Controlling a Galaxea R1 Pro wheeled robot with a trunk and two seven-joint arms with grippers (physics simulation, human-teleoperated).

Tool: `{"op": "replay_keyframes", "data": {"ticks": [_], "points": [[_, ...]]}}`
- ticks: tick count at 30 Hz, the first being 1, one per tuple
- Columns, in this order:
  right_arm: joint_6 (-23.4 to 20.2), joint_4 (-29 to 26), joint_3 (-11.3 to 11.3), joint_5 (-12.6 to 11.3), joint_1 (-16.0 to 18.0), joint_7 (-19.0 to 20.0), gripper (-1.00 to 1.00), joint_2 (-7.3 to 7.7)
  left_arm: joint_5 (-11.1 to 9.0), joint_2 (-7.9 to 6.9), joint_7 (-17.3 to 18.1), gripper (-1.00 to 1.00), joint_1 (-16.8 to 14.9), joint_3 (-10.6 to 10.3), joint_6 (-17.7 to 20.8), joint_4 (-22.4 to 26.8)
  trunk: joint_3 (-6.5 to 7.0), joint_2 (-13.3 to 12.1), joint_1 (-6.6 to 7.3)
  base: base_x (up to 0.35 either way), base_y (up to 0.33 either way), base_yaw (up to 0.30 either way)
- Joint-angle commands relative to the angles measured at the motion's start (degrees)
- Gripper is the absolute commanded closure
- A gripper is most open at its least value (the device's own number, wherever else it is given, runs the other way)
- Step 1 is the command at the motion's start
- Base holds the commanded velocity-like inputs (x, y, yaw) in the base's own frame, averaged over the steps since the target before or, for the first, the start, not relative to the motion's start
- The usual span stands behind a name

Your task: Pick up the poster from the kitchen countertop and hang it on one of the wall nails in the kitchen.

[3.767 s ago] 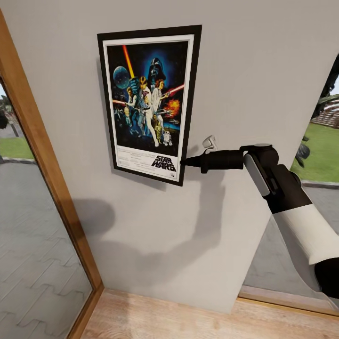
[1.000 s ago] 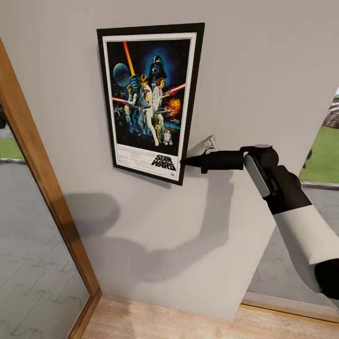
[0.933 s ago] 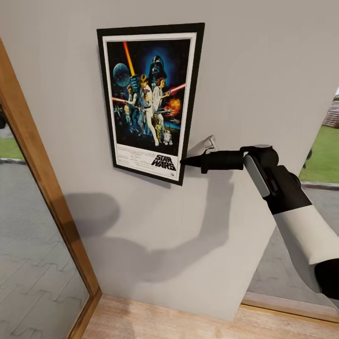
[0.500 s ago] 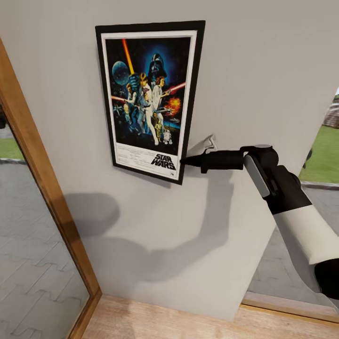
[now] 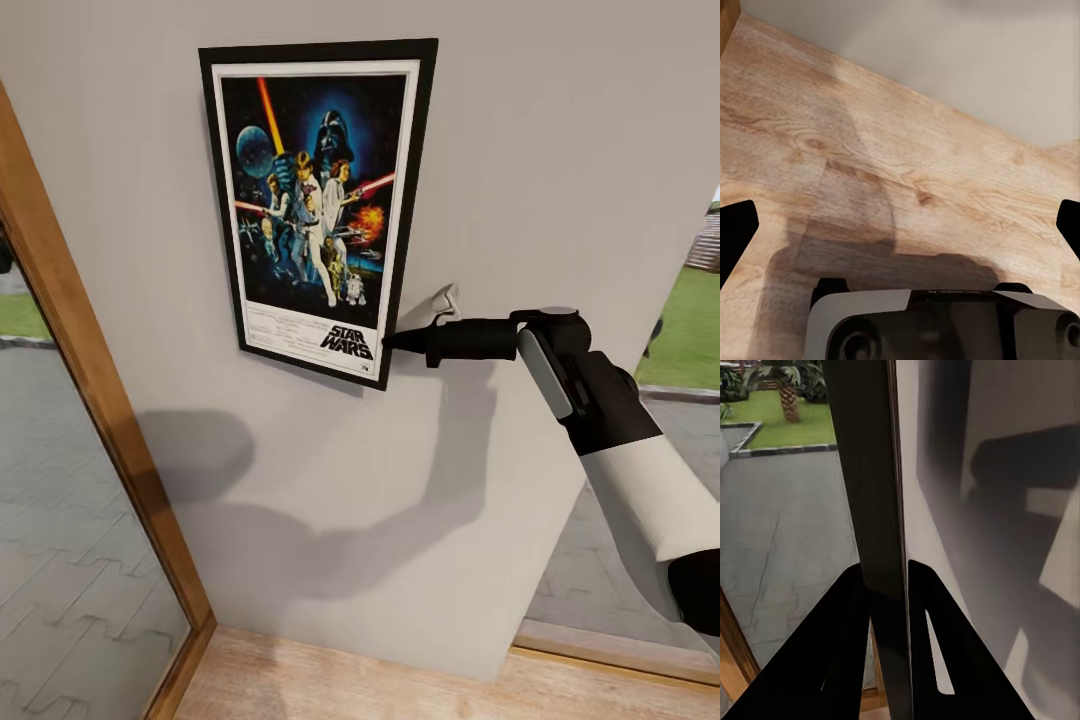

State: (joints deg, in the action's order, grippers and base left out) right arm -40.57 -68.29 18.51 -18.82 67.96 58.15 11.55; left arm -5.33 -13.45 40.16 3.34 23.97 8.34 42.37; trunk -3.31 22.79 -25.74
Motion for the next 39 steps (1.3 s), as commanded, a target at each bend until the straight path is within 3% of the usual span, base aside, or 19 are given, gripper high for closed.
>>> {"op": "replay_keyframes", "data": {"ticks": [1, 39], "points": [[-0.40, 0.00, 0.10, -0.43, 0.07, -0.04, 1.00, 0.05, -0.56, 0.00, 0.18, -1.00, 0.00, 0.03, 0.60, 0.08, -0.12, 0.13, -0.04, 0.000, 0.000, 0.000], [-0.39, 0.00, 0.04, -0.45, 0.07, -0.20, 1.00, 0.05, -0.56, 0.00, 0.18, -1.00, 0.00, 0.03, 0.62, 0.08, -0.12, 0.13, -0.04, 0.015, 0.000, 0.000]]}}
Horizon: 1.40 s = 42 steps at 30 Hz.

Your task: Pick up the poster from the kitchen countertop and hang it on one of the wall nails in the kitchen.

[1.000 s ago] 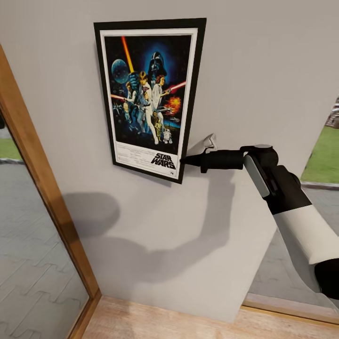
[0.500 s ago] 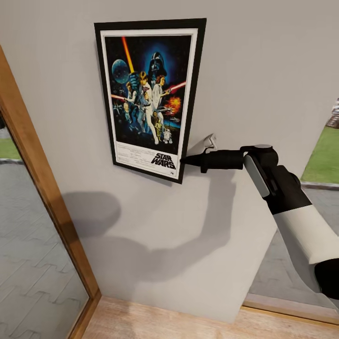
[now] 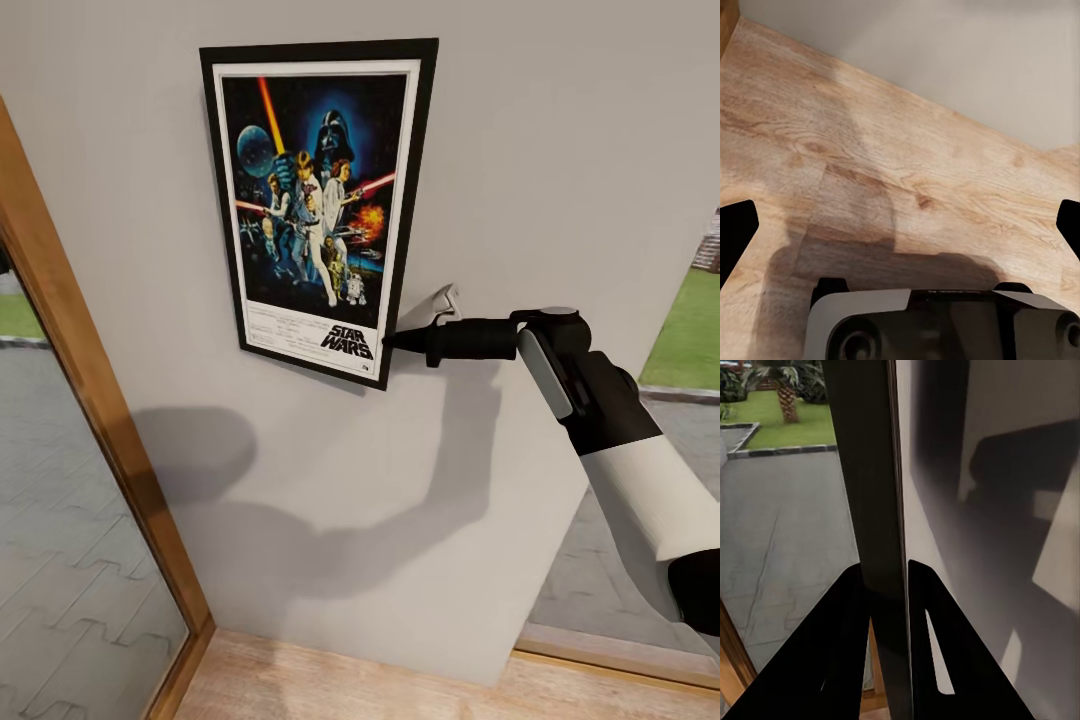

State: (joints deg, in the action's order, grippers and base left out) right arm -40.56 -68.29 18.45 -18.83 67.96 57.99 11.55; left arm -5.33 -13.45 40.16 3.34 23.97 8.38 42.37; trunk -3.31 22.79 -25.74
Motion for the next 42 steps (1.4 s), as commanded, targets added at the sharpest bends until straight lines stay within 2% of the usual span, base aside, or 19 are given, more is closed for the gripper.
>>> {"op": "replay_keyframes", "data": {"ticks": [1, 42], "points": [[-0.40, 0.00, 0.10, -0.43, 0.07, -0.05, 1.00, 0.05, -0.56, 0.00, 0.18, -1.00, 0.00, 0.03, 0.57, 0.08, -0.12, 0.12, -0.04, 0.000, 0.000, 0.000], [-0.39, 0.00, 0.10, -0.49, 0.07, -0.08, 1.00, 0.05, -0.56, 0.00, 0.18, -1.00, 0.03, 0.03, 0.59, 0.16, -0.12, 0.12, -0.04, 0.014, 0.000, 0.000]]}}
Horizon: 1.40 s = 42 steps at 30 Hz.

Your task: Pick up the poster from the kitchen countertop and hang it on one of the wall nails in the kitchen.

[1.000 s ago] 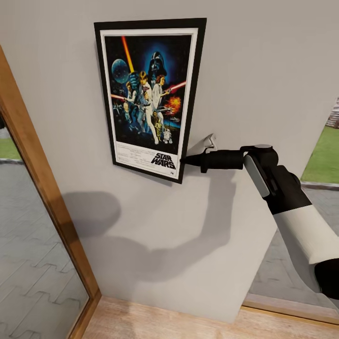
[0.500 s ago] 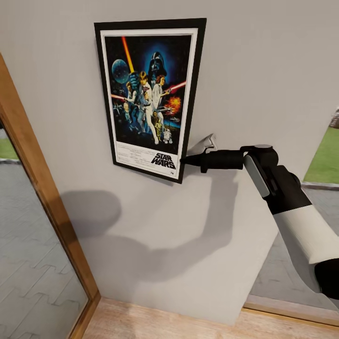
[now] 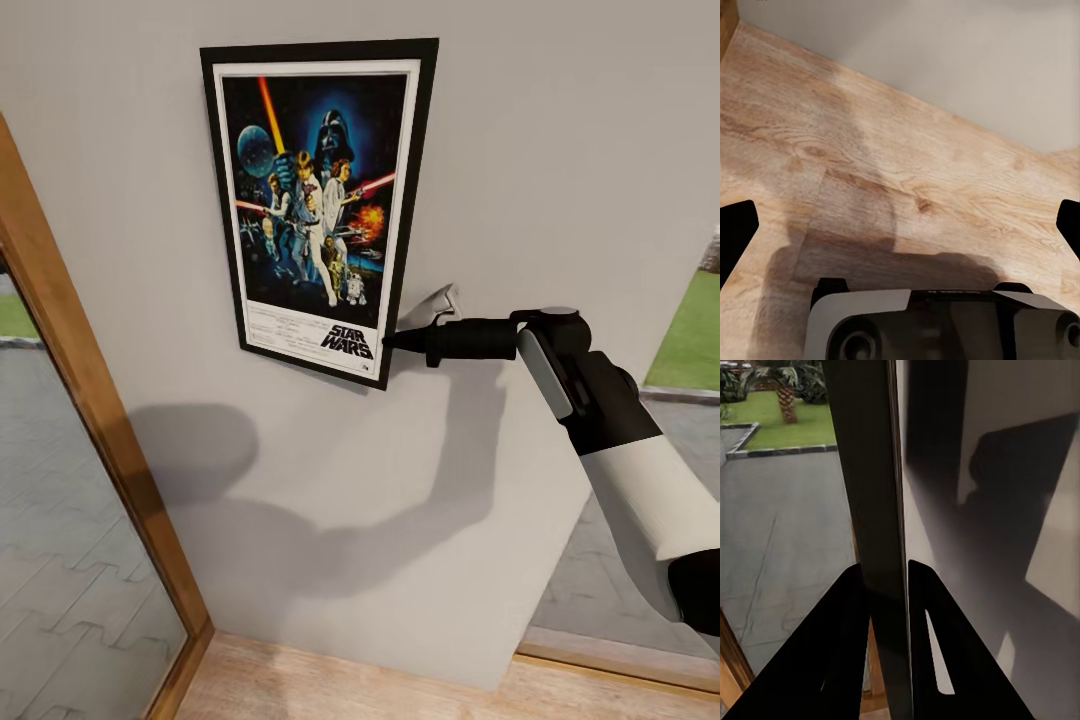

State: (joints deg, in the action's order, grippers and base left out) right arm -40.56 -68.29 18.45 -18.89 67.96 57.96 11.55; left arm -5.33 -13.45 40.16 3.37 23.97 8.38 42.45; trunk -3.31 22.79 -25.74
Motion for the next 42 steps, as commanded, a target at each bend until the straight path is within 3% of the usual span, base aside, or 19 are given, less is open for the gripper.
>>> {"op": "replay_keyframes", "data": {"ticks": [1, 25, 26, 42], "points": [[-0.40, 0.00, 0.10, -0.44, 0.07, -0.04, 1.00, 0.05, -0.56, 0.00, 0.18, -1.00, -0.01, 0.03, 0.59, 0.08, -0.12, 0.13, -0.04, 0.000, 0.000, 0.000], [-0.31, 0.00, 0.10, -0.36, 0.07, -0.07, 1.00, 0.05, -0.58, 0.00, 0.18, -1.00, 0.01, 0.03, 0.59, 0.05, -0.12, 0.13, -0.04, 0.037, 0.000, 0.000], [-0.31, 0.00, 0.10, -0.34, 0.07, -0.09, -1.00, 0.05, -0.57, 0.00, 0.18, -1.00, 0.01, 0.03, 0.59, 0.06, -0.12, 0.13, -0.04, 0.004, 0.000, 0.000], [-0.31, 0.00, 0.18, -0.36, 0.07, -0.12, -1.00, 0.05, -0.56, 0.00, 0.18, -1.00, 0.00, 0.03, 0.59, 0.08, -0.12, 0.13, -0.04, 0.000, 0.000, 0.000]]}}
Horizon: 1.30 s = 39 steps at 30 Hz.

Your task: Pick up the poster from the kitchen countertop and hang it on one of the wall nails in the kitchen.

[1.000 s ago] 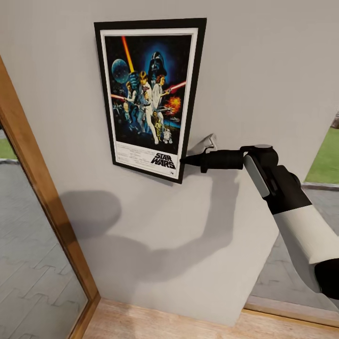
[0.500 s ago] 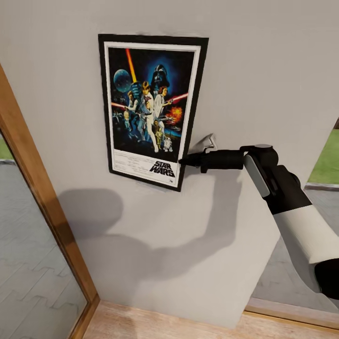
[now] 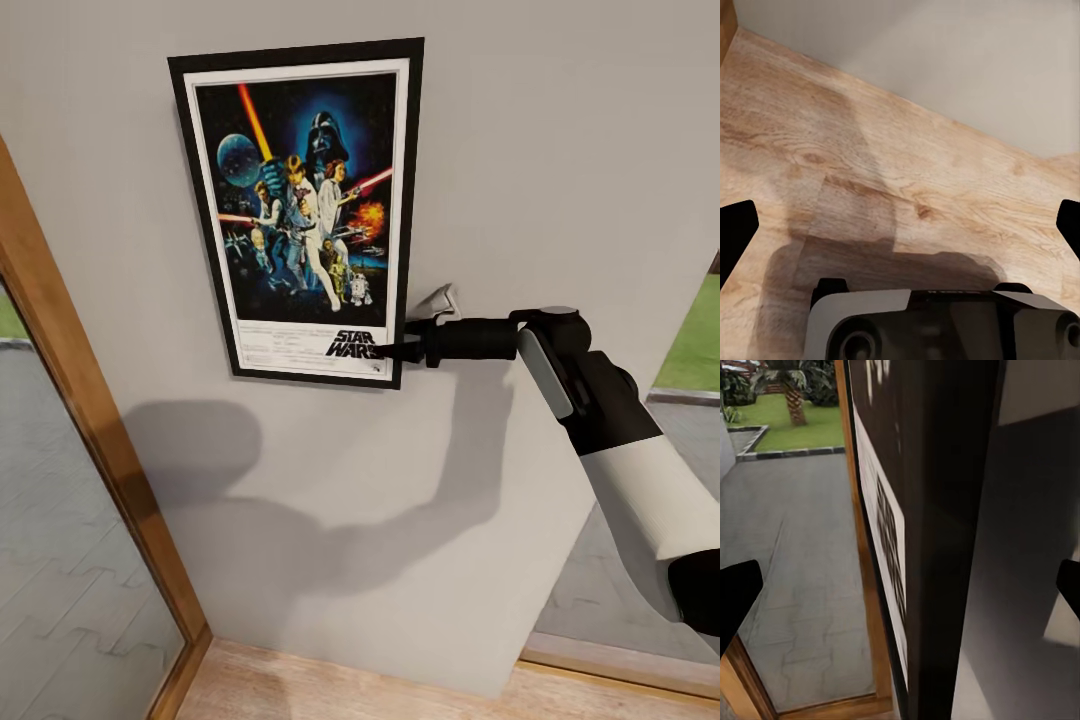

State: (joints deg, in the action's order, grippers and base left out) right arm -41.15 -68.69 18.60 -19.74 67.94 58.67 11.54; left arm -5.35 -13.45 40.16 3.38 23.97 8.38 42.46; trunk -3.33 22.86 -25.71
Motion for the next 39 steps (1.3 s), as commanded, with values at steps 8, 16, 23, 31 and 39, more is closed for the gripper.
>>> {"op": "replay_keyframes", "data": {"ticks": [8, 16, 23, 31, 39], "points": [[0.28, 0.40, 0.02, 0.49, 0.09, -0.84, -1.00, 0.06, -0.54, 0.00, 0.18, -1.00, 0.01, 0.02, 0.59, 0.06, -0.10, 0.06, -0.07, -0.001, -0.002, 0.000], [0.28, 0.40, -0.04, 0.49, 0.09, -0.84, -1.00, 0.06, -0.54, 0.00, 0.18, -1.00, 0.02, 0.02, 0.58, 0.01, -0.10, 0.06, -0.07, -0.065, -0.086, 0.000], [0.30, 0.34, -0.05, 0.38, 0.09, -0.73, -1.00, 0.06, -0.60, 0.00, 0.18, -1.00, -0.01, 0.02, 0.56, 0.06, -0.10, 0.06, -0.07, -0.124, -0.082, 0.000], [0.43, -1.29, -0.01, 0.14, -1.91, -0.38, -1.00, 0.06, -0.63, 0.00, 0.24, -1.00, -0.02, 0.02, 0.51, 0.08, -0.10, 0.06, -0.07, -0.294, -0.044, 0.000], [4.16, -5.67, -0.11, 0.15, -11.05, -0.27, -1.00, 0.08, -0.61, 0.00, 2.30, -1.00, 0.00, 0.02, 0.50, -0.04, -0.10, 0.06, -0.07, -0.324, -0.005, 0.000]]}}
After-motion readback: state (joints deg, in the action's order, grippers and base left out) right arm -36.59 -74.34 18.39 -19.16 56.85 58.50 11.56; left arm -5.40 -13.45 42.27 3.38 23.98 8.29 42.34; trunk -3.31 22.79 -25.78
